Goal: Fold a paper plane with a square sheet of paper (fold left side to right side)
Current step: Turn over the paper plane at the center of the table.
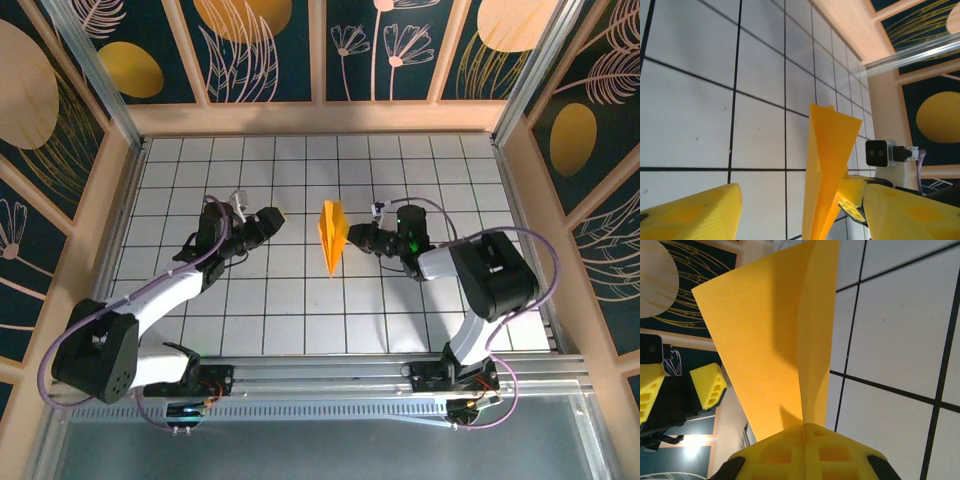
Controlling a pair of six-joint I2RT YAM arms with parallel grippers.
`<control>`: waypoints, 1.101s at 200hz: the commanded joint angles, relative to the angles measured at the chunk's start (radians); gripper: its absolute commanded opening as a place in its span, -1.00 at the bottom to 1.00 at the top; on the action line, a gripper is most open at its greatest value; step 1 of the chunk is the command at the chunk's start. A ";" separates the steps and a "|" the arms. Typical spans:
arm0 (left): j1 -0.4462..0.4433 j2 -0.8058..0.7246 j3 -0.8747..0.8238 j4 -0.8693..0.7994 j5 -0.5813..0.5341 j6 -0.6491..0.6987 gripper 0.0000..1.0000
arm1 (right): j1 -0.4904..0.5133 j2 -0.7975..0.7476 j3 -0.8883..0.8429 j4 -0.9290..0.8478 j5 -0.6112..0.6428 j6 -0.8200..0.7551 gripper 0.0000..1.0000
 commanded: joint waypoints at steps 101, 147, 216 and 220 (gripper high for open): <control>-0.063 0.388 0.151 0.038 0.231 0.013 -0.02 | 0.021 0.162 0.037 -0.122 0.050 -0.030 -1.00; -0.100 0.472 0.227 0.021 0.237 0.031 -0.03 | 0.020 0.145 0.041 -0.134 0.048 -0.039 -1.00; -0.138 0.565 0.316 -0.010 0.239 0.053 -0.02 | 0.020 0.133 0.049 -0.158 0.046 -0.056 -1.00; -0.139 0.571 0.324 -0.014 0.237 0.057 -0.02 | 0.020 0.133 0.049 -0.159 0.045 -0.056 -1.00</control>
